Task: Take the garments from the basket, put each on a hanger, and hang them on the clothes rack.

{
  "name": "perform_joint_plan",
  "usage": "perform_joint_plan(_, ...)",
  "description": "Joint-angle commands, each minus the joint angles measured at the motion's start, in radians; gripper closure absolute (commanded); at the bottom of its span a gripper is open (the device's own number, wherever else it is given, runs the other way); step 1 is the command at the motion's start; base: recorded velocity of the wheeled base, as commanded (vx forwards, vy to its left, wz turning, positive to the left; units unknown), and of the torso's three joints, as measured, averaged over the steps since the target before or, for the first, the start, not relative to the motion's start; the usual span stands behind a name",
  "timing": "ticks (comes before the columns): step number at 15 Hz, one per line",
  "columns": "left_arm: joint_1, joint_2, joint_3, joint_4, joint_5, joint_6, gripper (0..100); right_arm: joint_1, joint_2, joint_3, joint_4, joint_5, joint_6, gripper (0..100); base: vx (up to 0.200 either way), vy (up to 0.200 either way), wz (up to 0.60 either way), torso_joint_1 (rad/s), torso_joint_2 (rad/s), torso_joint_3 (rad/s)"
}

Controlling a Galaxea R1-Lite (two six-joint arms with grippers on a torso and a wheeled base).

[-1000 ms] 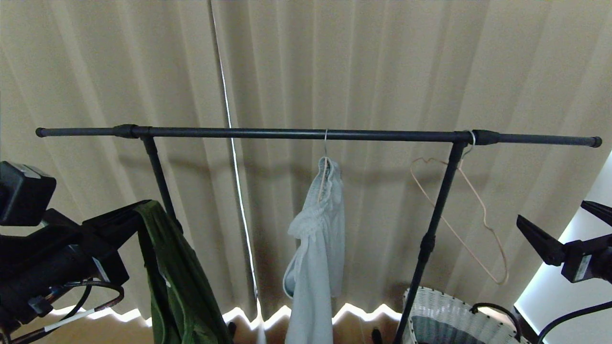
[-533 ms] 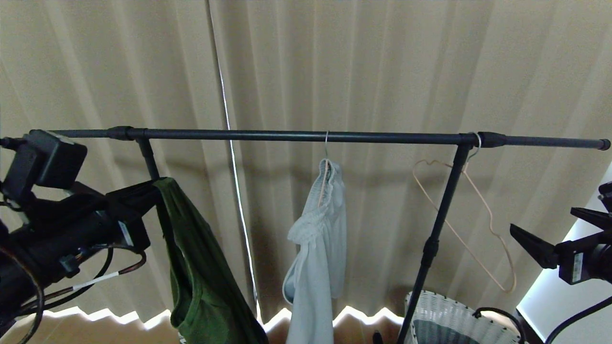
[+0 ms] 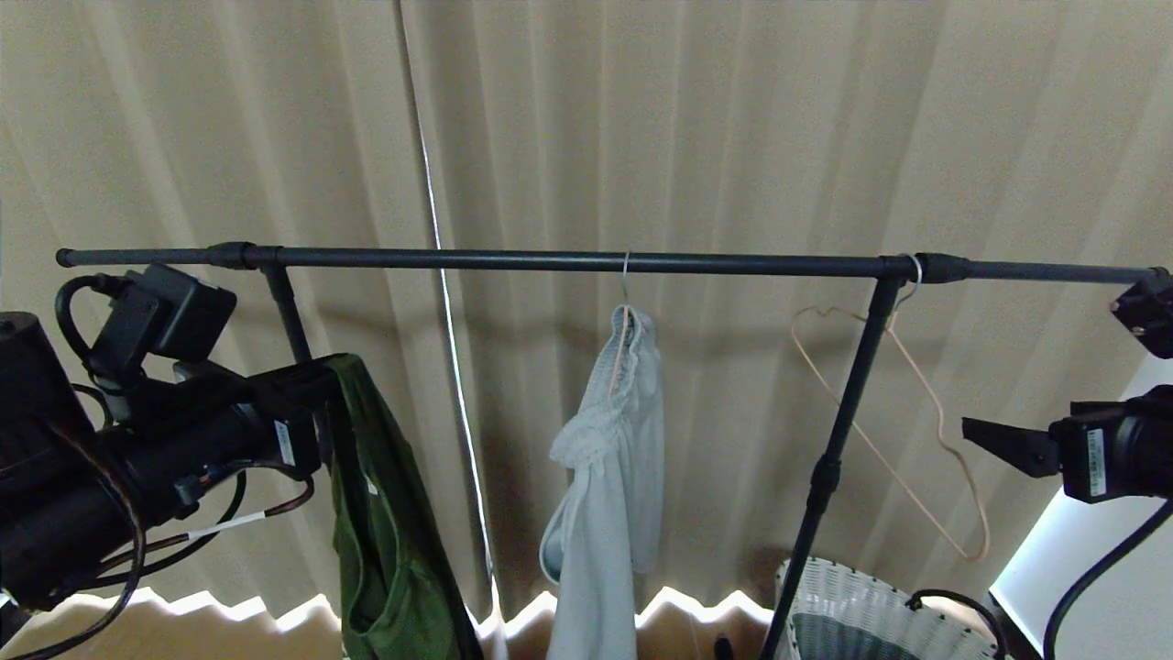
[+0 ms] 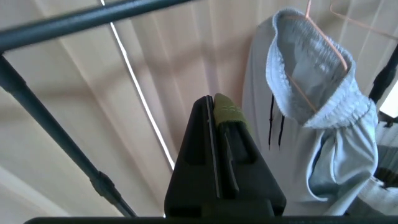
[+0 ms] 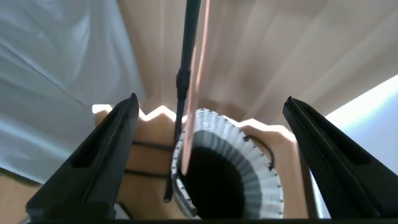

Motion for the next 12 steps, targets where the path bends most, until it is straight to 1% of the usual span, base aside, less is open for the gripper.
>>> perform_joint_plan(1,0.000,-0.031,0.016,-0.001,-0.001,0.001,100,0.000,0.182,-0.044,-0.013,-0.001,0.020,0,0.000,0.000,0.00,0.000,0.00,0.000)
perform_joint_plan(5,0.000,-0.051,0.053,-0.002,-0.001,0.002,100,0.000,0.319,-0.039,-0.153,-0.007,0.019,0,0.000,0.000,0.00,0.000,0.00,0.000)
perform_joint_plan(8,0.000,-0.055,0.056,-0.001,-0.001,0.004,100,-0.005,0.374,-0.042,-0.168,-0.007,0.022,0,0.000,0.000,0.00,0.000,0.00,0.000)
perform_joint_plan(9,0.000,-0.057,0.056,-0.002,-0.001,0.004,100,-0.009,0.394,-0.036,-0.197,-0.006,0.028,0,0.000,0.000,0.00,0.000,0.00,0.000)
perform_joint_plan(10,0.001,-0.074,0.056,-0.001,-0.001,0.002,100,-0.009,0.410,-0.028,-0.233,-0.003,0.071,0,0.000,0.000,0.00,0.000,0.00,0.000)
perform_joint_plan(12,0.003,-0.080,0.061,-0.001,-0.001,0.002,100,-0.008,0.414,-0.034,-0.239,-0.003,0.086,0,0.000,0.000,0.00,0.000,0.00,0.000)
